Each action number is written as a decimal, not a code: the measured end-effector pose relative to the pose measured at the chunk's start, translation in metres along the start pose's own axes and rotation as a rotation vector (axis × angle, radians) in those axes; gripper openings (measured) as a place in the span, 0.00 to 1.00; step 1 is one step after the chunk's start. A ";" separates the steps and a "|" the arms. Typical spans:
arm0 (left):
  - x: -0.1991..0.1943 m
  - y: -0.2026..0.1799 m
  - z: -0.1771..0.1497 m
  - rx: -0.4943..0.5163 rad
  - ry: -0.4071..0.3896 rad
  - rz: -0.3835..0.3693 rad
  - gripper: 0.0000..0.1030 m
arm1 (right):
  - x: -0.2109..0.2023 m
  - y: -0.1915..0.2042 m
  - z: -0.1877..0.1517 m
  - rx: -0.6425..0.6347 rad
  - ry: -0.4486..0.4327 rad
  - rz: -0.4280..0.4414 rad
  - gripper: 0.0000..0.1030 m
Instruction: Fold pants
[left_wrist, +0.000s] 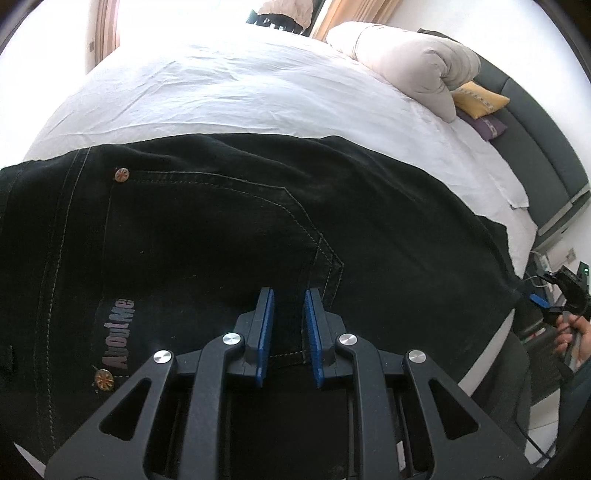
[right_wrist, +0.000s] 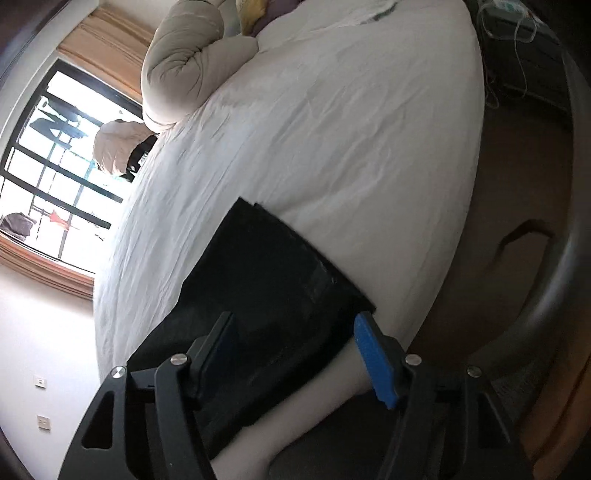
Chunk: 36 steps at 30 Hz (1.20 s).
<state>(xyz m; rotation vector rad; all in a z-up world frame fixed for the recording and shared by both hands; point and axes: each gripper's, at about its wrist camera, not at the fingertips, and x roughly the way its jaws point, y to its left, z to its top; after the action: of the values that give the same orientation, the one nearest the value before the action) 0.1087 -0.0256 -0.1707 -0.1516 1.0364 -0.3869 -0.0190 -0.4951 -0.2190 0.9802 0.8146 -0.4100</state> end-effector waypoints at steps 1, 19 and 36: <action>0.000 0.000 0.000 0.004 -0.002 0.006 0.16 | -0.005 -0.011 -0.005 0.019 0.012 0.011 0.66; -0.002 0.005 -0.006 0.002 -0.011 -0.005 0.16 | 0.021 -0.043 0.024 0.207 -0.016 0.086 0.59; -0.002 0.011 -0.003 -0.009 -0.008 -0.020 0.16 | 0.032 -0.052 0.036 0.248 -0.097 0.161 0.40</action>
<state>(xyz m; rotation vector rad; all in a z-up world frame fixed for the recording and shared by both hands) 0.1079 -0.0147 -0.1742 -0.1716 1.0299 -0.3995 -0.0164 -0.5513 -0.2618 1.2381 0.6007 -0.4223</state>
